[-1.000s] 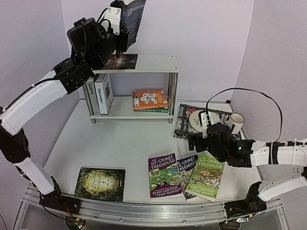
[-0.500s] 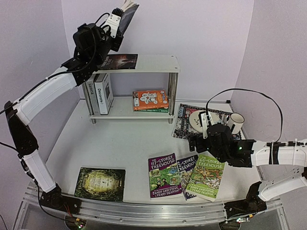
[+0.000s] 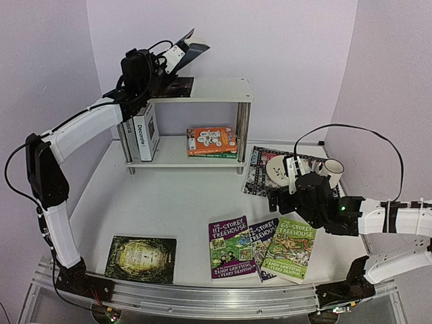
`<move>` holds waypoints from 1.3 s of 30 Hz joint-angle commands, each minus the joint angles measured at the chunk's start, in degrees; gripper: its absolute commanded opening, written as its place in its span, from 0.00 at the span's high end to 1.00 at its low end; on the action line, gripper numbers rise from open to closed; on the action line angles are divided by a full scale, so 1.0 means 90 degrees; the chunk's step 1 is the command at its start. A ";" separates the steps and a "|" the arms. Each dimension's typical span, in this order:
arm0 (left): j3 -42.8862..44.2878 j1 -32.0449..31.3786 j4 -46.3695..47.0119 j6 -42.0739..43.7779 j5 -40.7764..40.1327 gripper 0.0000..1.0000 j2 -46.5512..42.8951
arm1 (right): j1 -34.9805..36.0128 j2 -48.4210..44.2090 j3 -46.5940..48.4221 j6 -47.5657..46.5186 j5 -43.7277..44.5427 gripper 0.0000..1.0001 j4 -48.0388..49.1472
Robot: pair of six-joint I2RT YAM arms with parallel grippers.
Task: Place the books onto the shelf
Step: Place the book in the book pile on the shelf.
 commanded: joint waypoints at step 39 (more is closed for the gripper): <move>-0.0651 0.0044 -0.0198 0.2922 -0.0842 0.97 -0.0358 | -0.0088 0.0049 0.0242 0.0032 0.0165 0.02 -0.0041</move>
